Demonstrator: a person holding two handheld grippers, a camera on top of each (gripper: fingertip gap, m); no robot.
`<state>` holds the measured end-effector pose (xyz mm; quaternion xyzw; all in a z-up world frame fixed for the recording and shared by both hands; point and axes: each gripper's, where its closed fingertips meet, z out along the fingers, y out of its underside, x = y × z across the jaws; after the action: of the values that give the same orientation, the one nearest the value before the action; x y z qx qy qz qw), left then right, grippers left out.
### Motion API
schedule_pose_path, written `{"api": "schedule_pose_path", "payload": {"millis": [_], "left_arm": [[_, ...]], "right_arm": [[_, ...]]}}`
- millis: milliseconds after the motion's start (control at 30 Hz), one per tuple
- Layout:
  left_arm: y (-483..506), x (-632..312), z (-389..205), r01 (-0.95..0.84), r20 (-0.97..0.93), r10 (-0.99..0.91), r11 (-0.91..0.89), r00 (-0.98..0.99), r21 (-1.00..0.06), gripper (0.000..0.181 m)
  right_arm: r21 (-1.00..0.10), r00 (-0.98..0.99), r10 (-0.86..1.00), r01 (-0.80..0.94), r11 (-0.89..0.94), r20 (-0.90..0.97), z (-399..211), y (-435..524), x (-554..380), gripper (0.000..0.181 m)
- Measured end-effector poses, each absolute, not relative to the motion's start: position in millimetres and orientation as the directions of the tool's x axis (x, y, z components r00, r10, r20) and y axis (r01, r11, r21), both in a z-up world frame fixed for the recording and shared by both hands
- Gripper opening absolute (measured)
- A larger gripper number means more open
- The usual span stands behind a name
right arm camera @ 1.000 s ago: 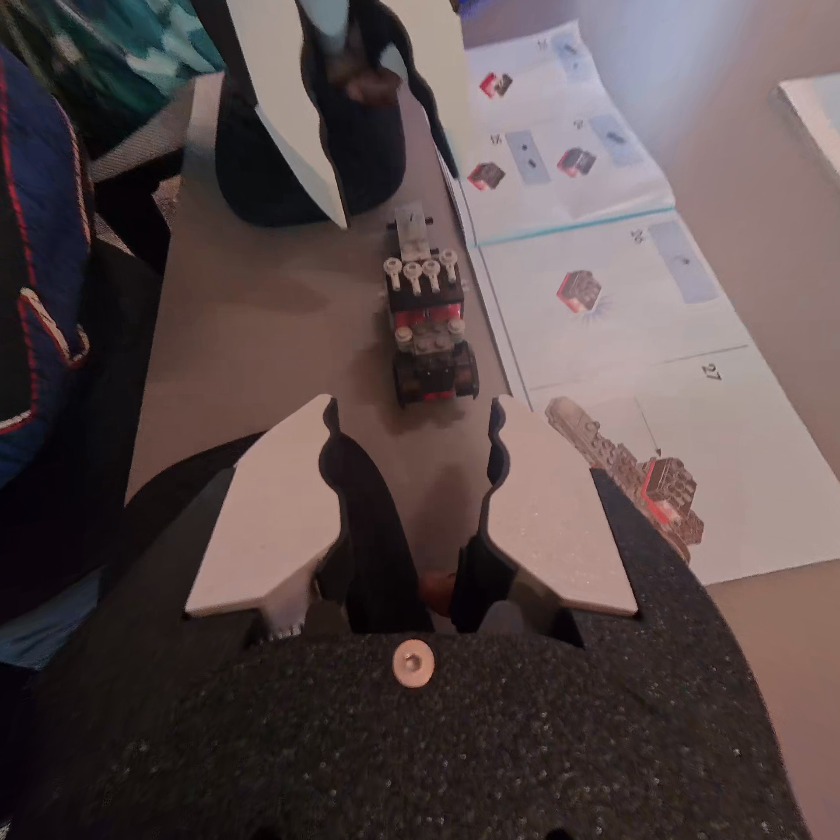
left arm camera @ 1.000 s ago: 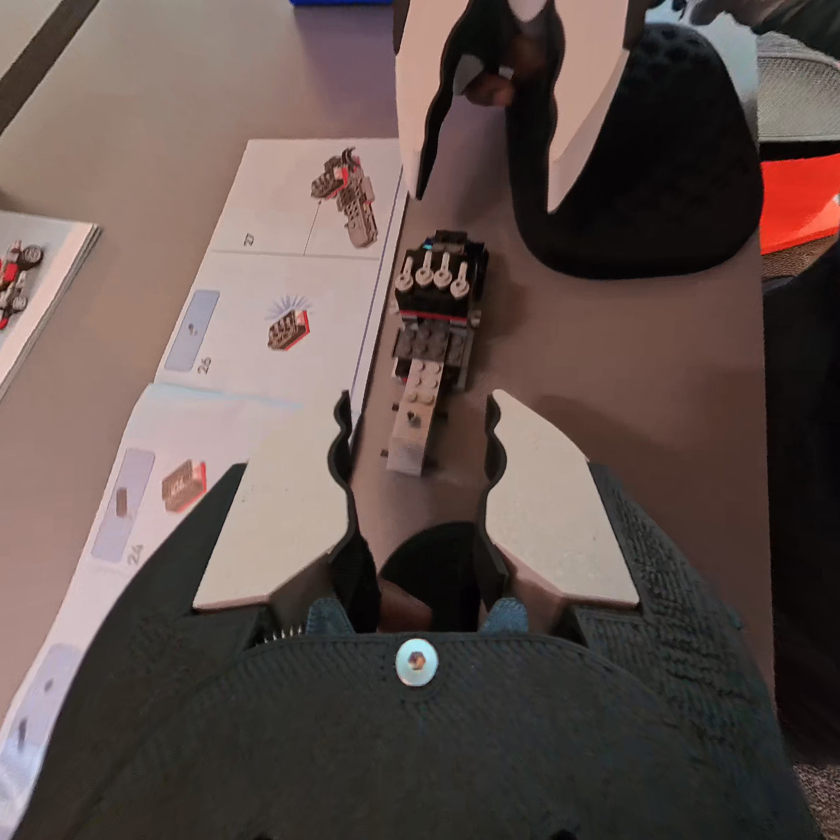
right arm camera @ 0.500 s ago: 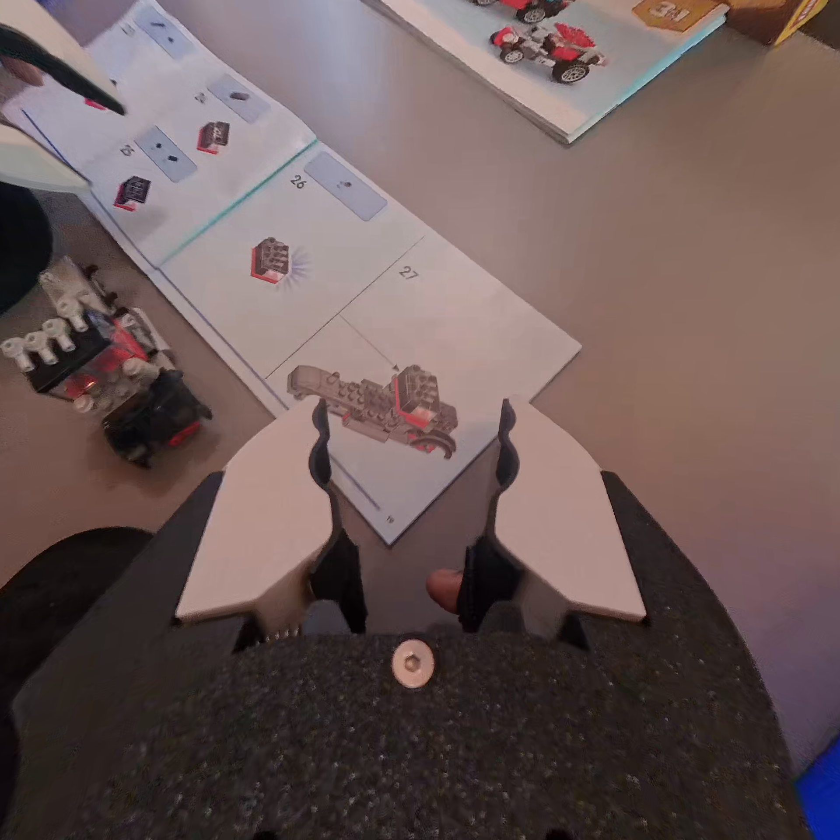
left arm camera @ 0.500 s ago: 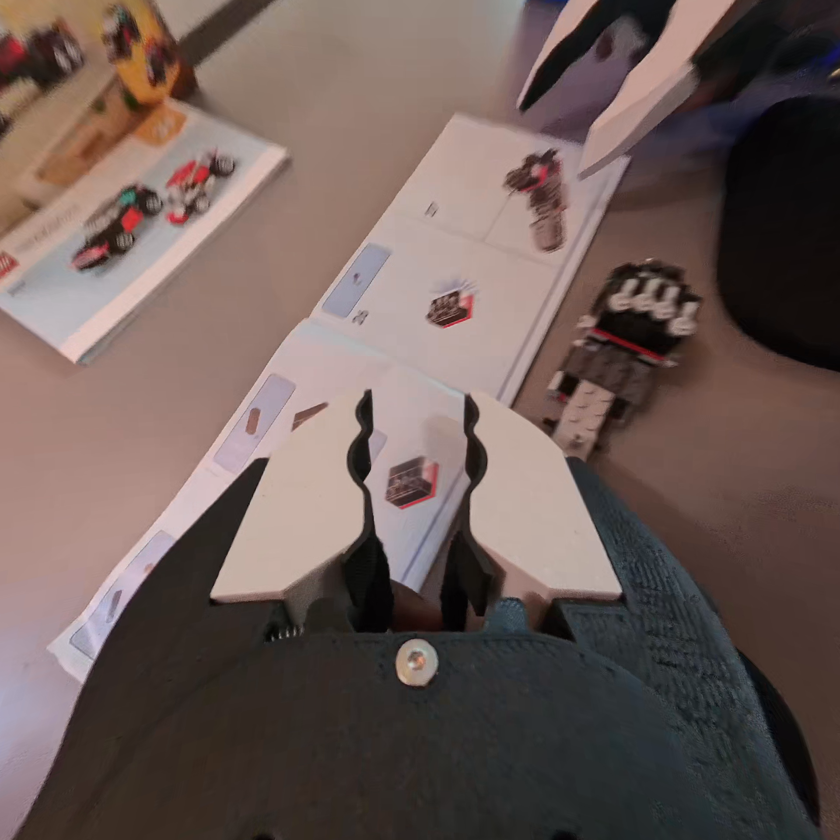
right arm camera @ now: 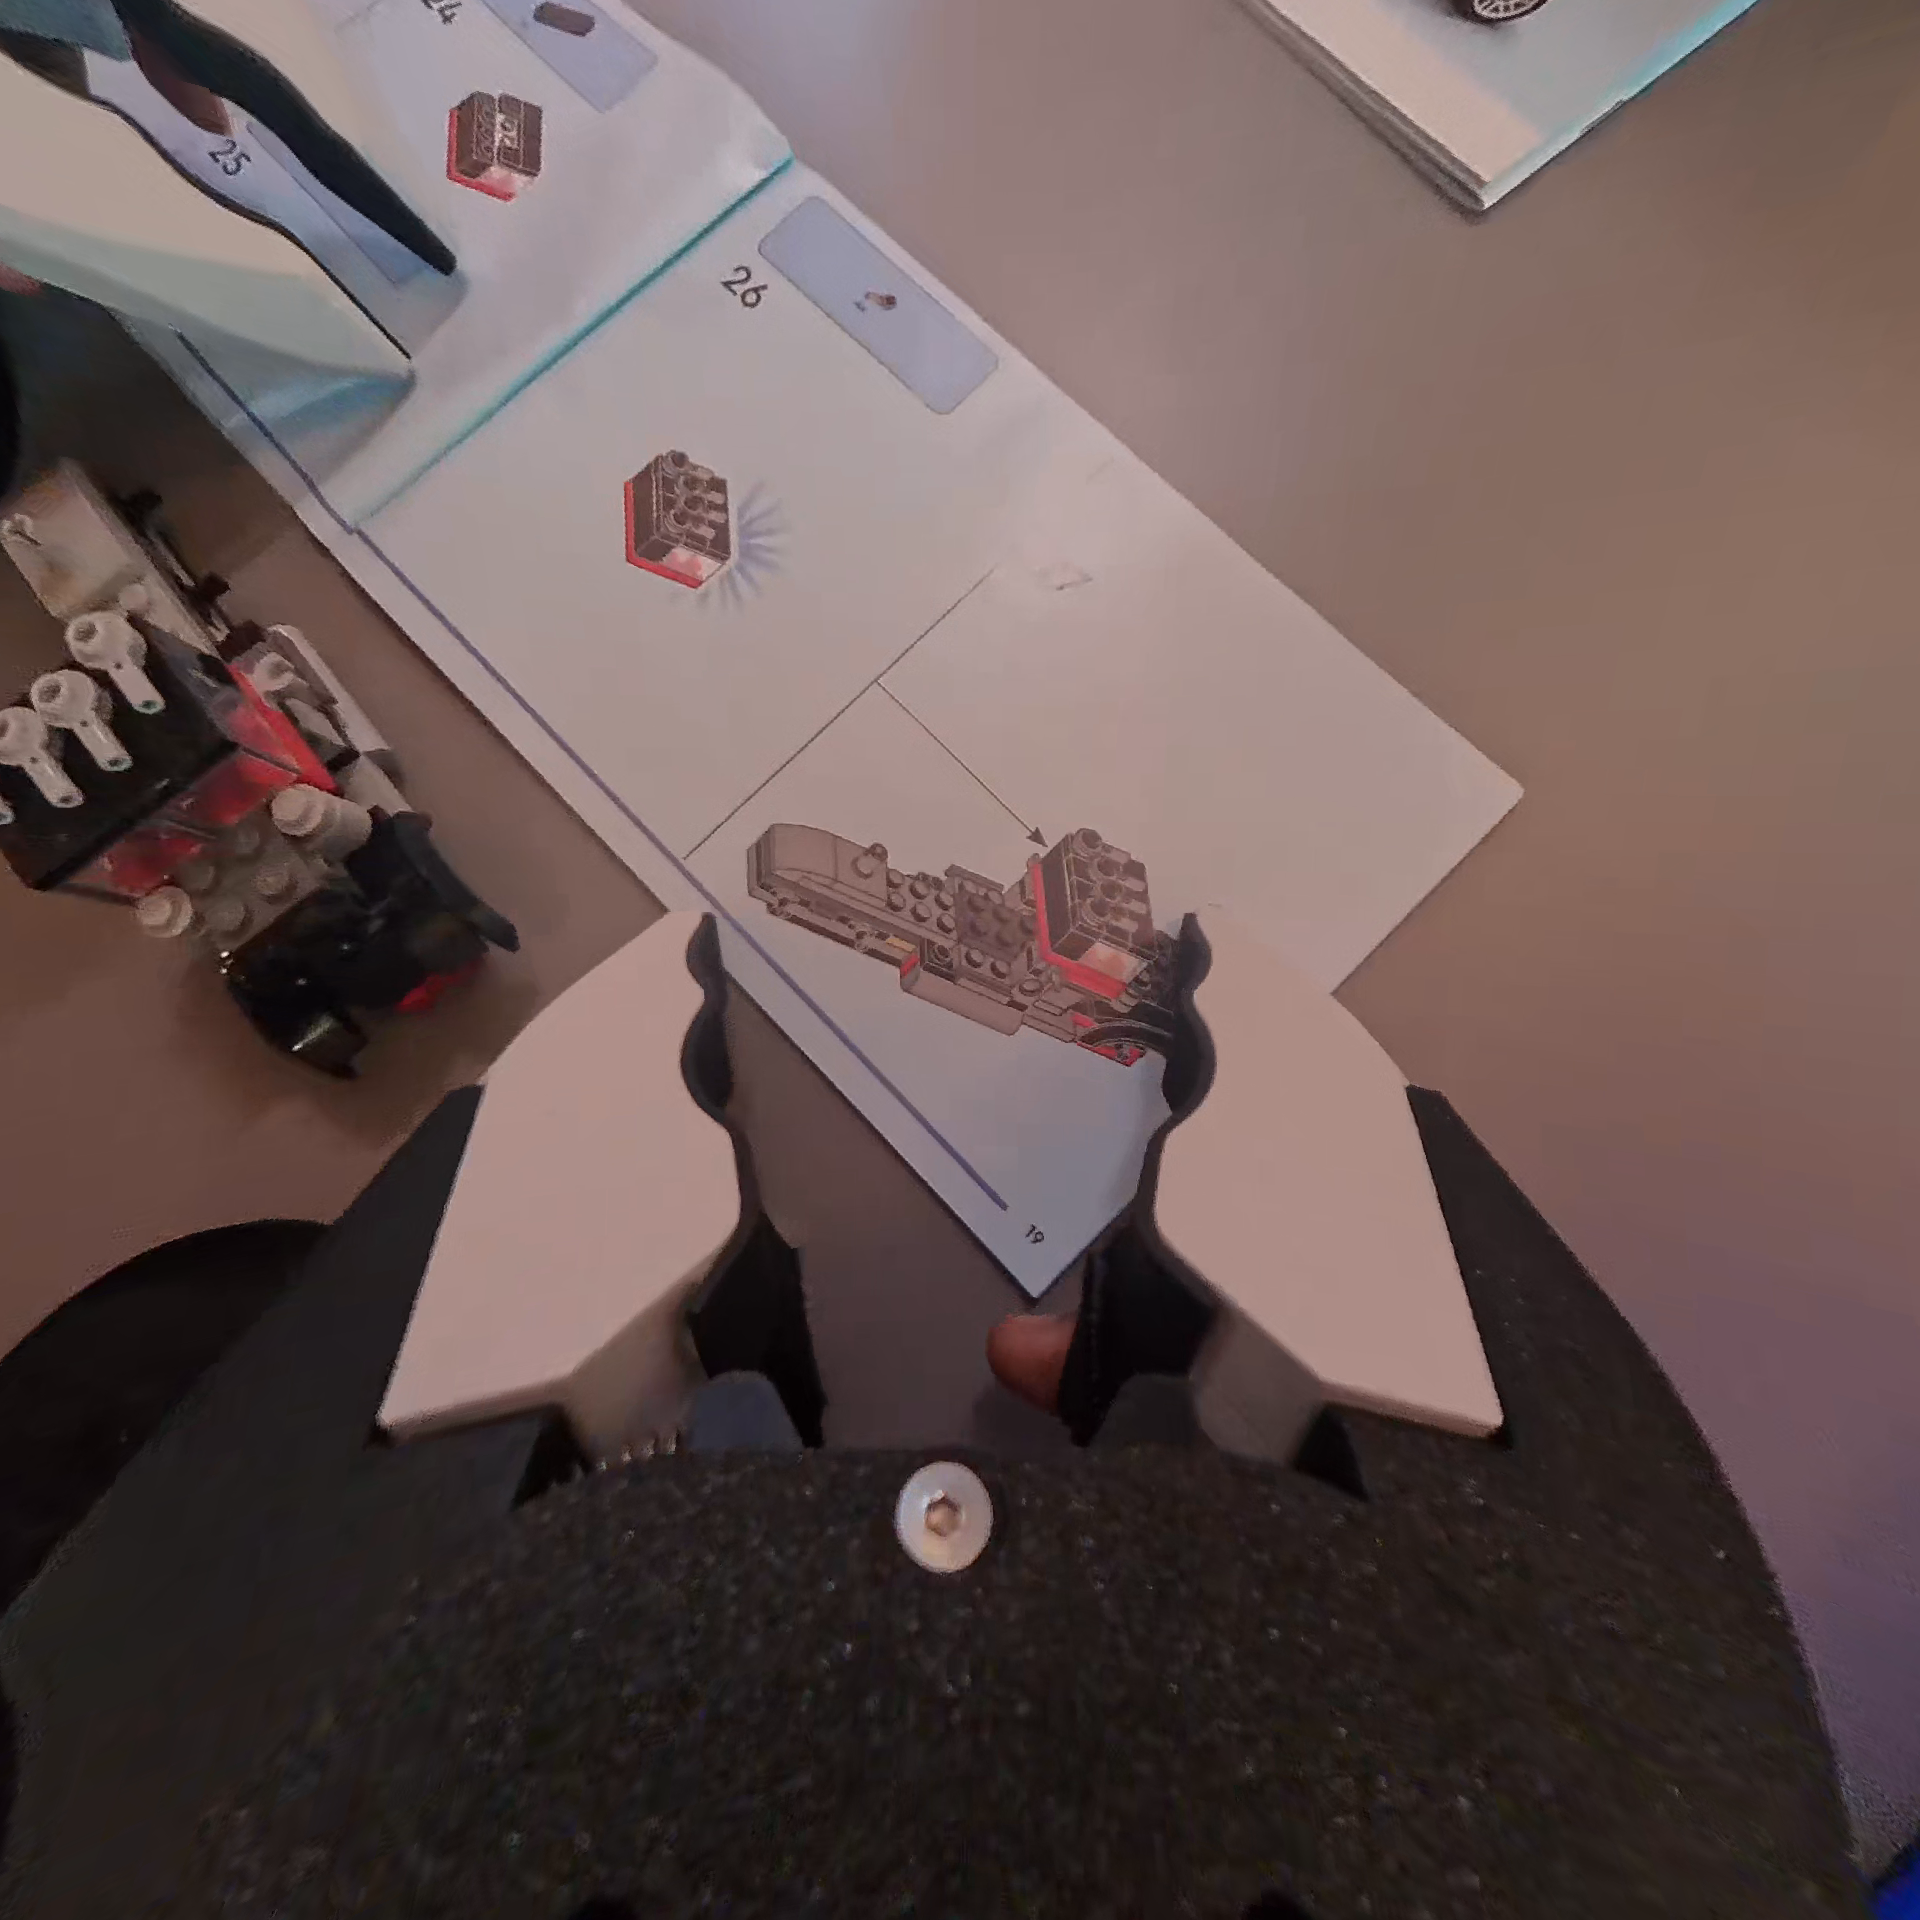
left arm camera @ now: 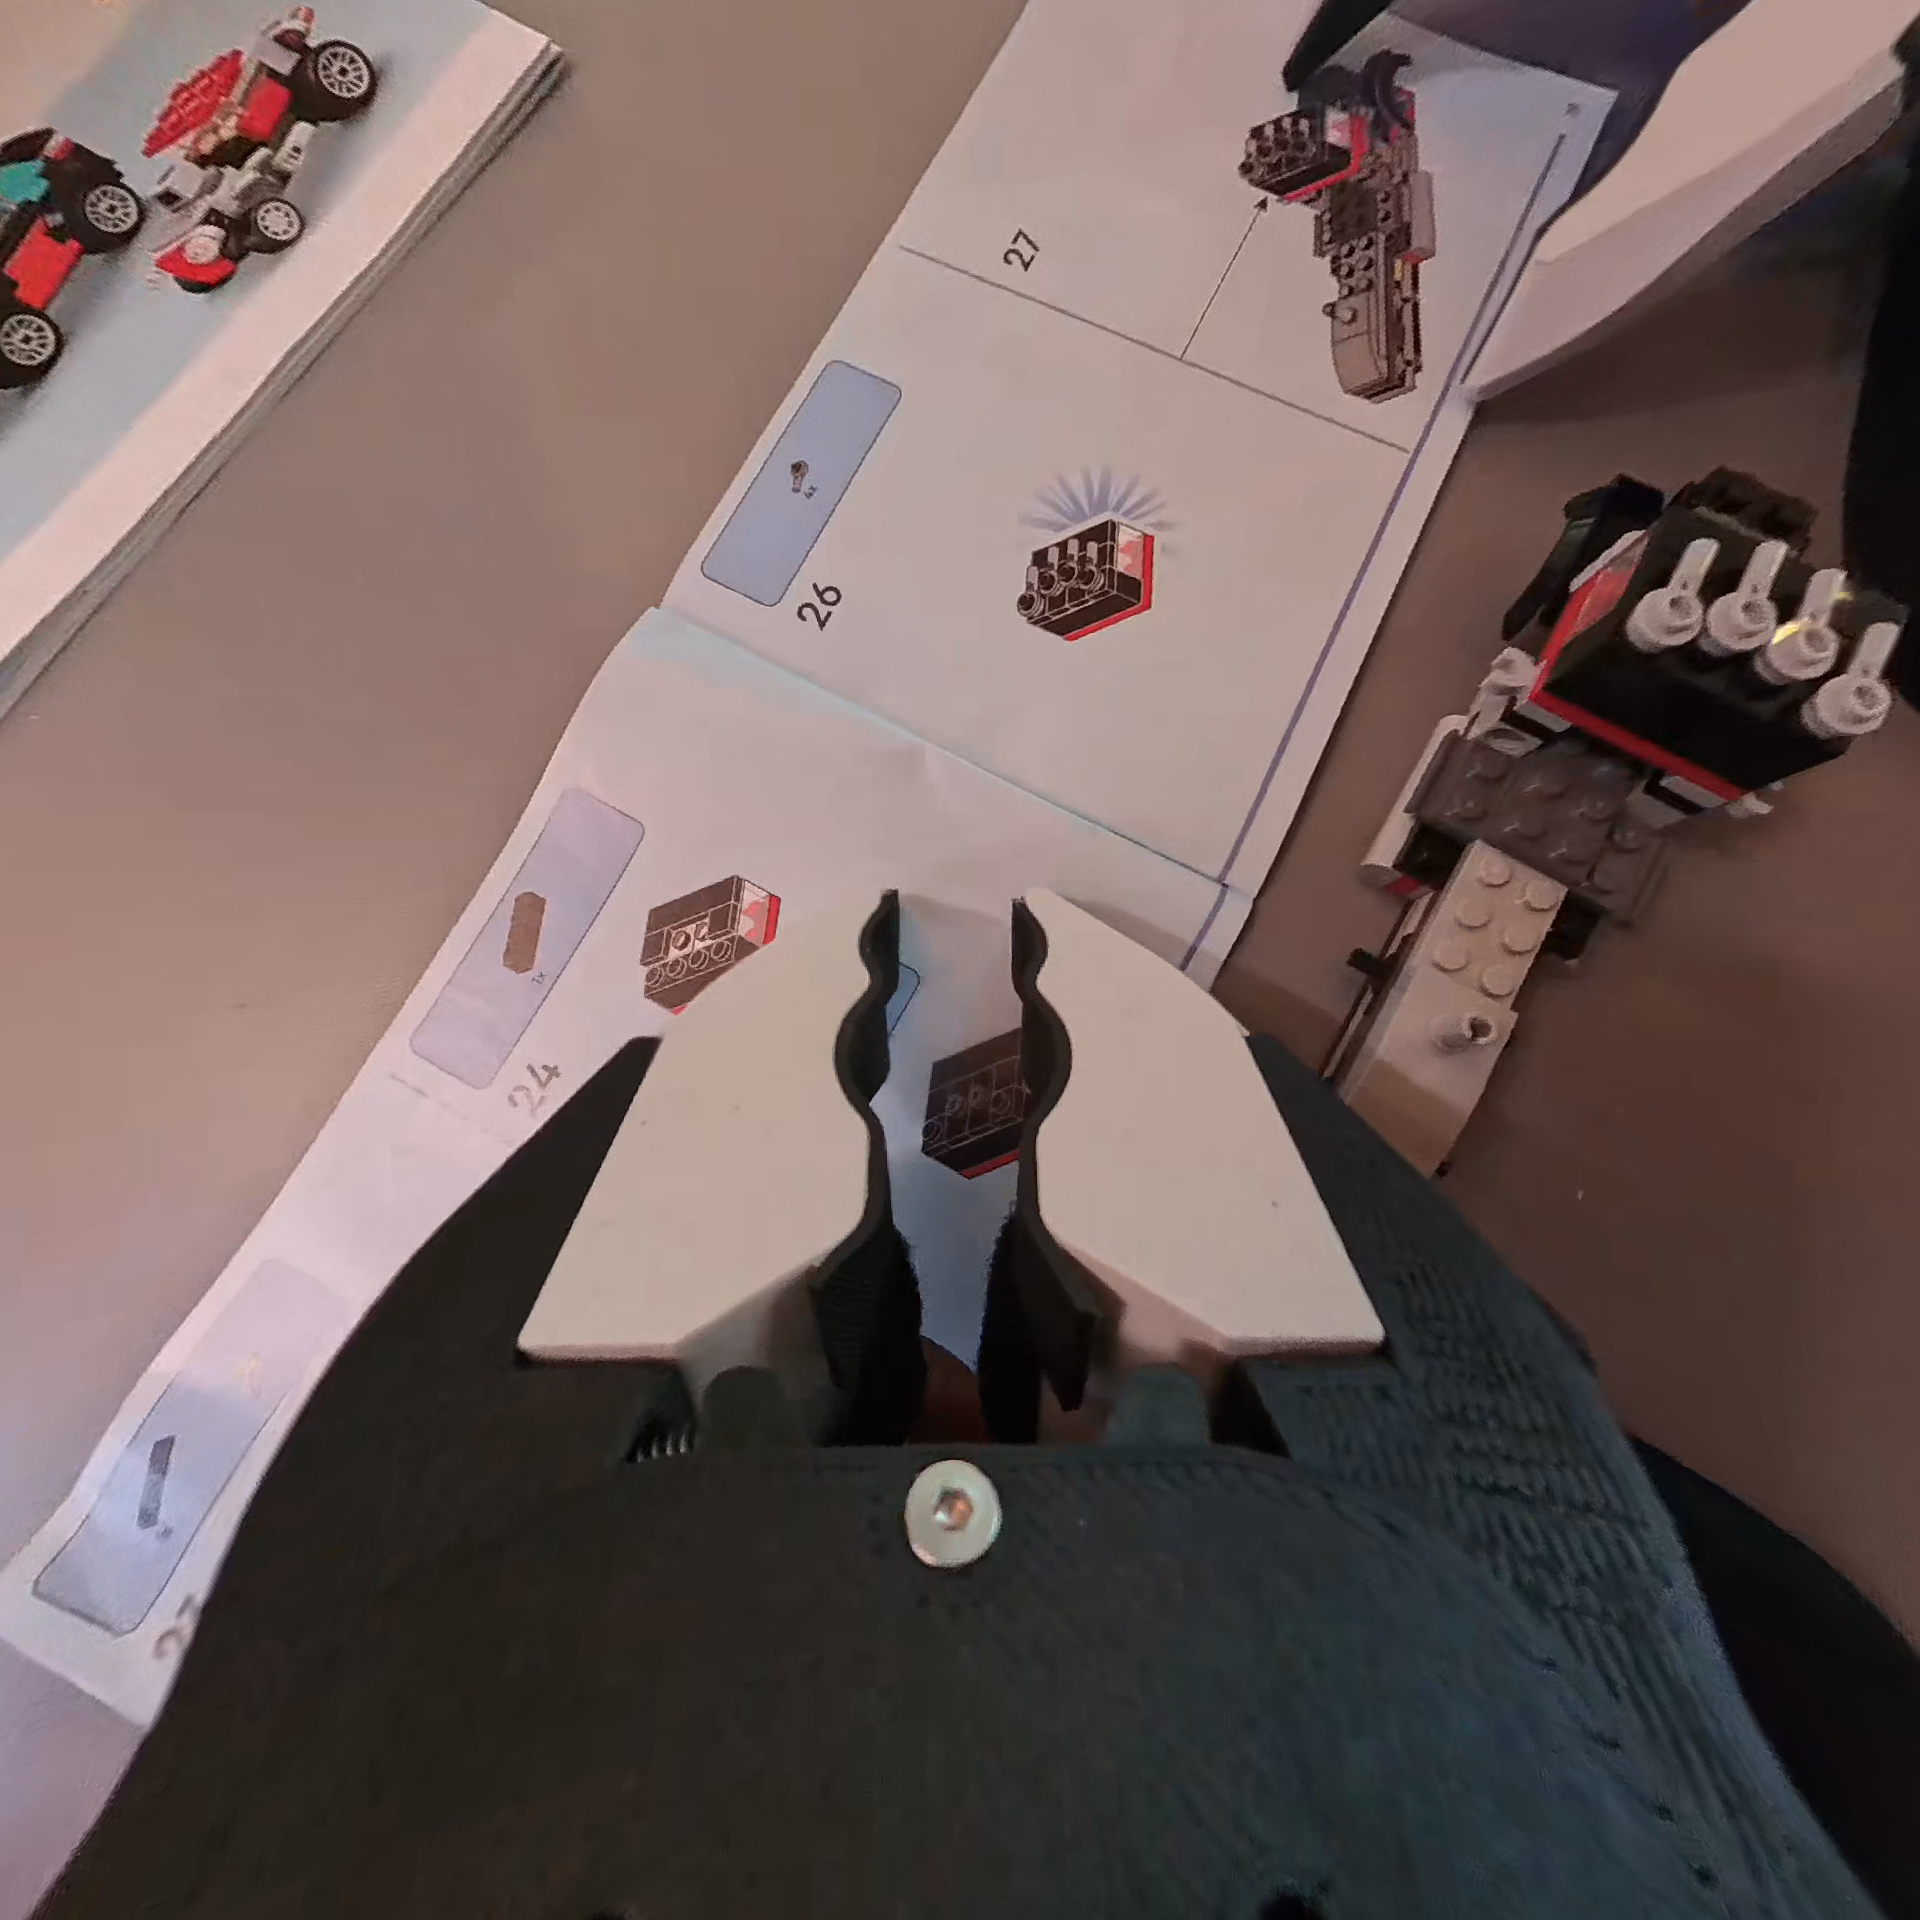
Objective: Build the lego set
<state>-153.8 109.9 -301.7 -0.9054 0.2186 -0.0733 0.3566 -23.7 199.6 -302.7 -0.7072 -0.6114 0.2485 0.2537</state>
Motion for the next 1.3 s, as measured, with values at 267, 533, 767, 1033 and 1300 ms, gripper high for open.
{"api": "schedule_pose_path", "payload": {"millis": [267, 533, 767, 1033, 1300], "left_arm": [[111, -151, -302, -0.343, 0.001, -0.484, -0.623, 0.875, -0.703, 0.015], [112, -151, -302, -0.346, -0.001, -0.488, -0.616, 0.873, -0.707, 0.015], [115, -152, -297, -0.326, 0.002, -0.473, -0.612, 0.881, -0.721, 0.039], [133, -104, -255, -0.423, -0.110, -0.599, -0.412, 0.793, -0.807, 0.066], [139, -100, -258, -0.599, -0.329, -0.589, -0.348, 0.738, -0.721, 0.054]], "right_arm": [[-0.622, 0.038, 0.997, 0.780, -0.069, -0.064, -302, 189, -32, 0.085], [-0.651, -0.022, 0.988, 0.755, -0.083, -0.152, -298, 181, -42, 0.082], [-0.699, -0.097, 0.951, 0.700, -0.145, -0.294, -291, 167, -61, 0.073], [-0.696, -0.100, 0.946, 0.701, -0.154, -0.309, -291, 166, -67, 0.074], [-0.697, -0.099, 0.944, 0.699, -0.160, -0.316, -290, 166, -68, 0.076]]}}
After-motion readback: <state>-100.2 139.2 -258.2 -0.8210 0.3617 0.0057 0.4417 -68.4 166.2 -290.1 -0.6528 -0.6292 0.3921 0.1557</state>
